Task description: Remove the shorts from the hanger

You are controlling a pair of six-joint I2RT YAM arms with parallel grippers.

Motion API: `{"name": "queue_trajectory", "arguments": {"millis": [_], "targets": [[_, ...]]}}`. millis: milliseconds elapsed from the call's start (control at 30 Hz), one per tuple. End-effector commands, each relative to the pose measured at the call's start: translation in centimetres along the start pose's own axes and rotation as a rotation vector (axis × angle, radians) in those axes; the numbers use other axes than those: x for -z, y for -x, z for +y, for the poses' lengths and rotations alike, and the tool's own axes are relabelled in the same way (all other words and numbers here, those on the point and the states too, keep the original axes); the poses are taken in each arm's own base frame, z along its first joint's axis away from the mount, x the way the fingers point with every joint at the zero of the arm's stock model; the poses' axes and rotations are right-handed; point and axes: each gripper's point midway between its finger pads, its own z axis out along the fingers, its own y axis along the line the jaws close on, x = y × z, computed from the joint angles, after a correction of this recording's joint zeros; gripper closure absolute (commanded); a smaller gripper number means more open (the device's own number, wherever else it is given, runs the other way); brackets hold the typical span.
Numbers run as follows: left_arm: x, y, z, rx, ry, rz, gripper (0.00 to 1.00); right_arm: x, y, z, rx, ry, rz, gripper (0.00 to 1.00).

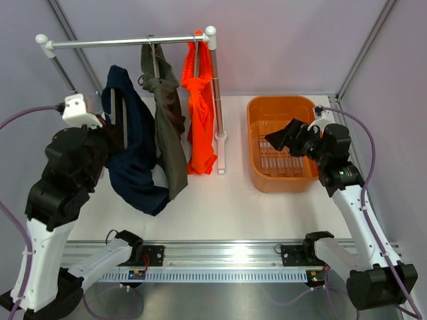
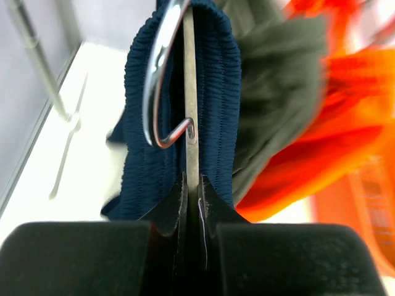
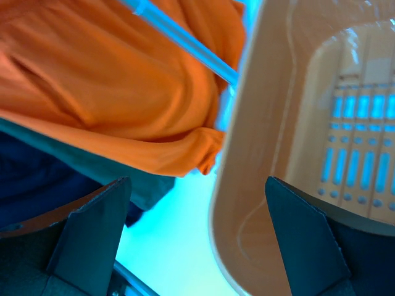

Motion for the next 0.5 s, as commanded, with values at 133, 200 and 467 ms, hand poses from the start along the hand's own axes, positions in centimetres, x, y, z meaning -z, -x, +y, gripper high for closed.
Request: {"name": "queue_trajectory", "arguments": {"millis": [133,200,467], "targets": [[8.3,12.0,-7.4,0.004,-0.483,-0.290,1.00,1.9,4.1,6.8,0.115,0.120,-0.067,0.01],[10.4,11.7,-9.4,-0.032,-0.638,-0.289,1.00,2.4,4.5,7.8,0.129,0.130,-0.075,0.01],[15.7,6.9,-14.3,-0.134,-1.097,-0.128,1.00,7.2,6.8,13.6,0.197,0.229,-0.134,0.00]]}}
